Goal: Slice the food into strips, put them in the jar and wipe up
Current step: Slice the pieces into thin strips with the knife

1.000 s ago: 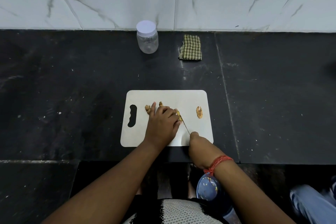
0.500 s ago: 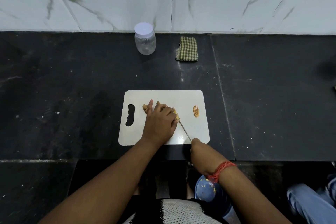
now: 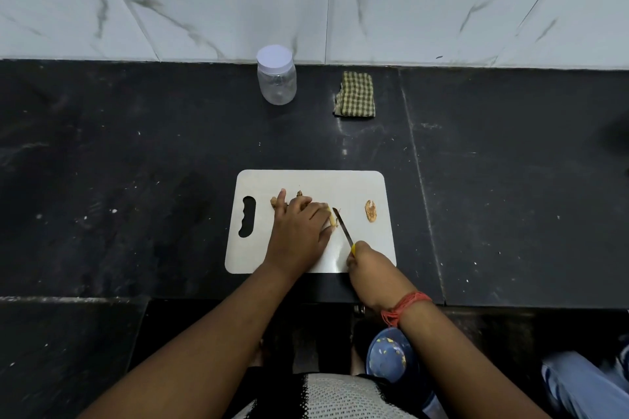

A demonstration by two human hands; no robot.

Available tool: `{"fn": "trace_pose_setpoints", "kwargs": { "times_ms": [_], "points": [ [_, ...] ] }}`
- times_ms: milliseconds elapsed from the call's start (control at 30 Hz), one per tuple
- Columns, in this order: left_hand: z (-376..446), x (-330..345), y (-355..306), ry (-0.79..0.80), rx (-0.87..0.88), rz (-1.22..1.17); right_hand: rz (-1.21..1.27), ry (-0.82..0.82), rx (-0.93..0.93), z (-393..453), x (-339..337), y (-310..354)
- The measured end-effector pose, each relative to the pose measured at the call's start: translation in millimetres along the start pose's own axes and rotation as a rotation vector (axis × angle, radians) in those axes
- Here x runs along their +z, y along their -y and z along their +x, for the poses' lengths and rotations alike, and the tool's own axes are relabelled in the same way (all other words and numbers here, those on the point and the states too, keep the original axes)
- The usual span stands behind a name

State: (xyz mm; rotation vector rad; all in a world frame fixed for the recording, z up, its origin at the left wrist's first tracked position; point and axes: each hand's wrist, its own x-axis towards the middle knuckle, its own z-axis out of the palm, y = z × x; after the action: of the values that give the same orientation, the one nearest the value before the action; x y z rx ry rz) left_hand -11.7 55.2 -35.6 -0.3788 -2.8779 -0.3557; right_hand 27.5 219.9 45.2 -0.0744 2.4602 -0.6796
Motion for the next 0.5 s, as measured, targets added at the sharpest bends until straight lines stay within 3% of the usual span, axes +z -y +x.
{"fn": "trace_pose_setpoints", "kwargs": {
  "times_ms": [500],
  "points": [
    [-1.6,4.4,0.8,0.003,-0.021,-0.03,-0.043,-0.004,0.025,16.1,4.4,8.9]
  ]
}}
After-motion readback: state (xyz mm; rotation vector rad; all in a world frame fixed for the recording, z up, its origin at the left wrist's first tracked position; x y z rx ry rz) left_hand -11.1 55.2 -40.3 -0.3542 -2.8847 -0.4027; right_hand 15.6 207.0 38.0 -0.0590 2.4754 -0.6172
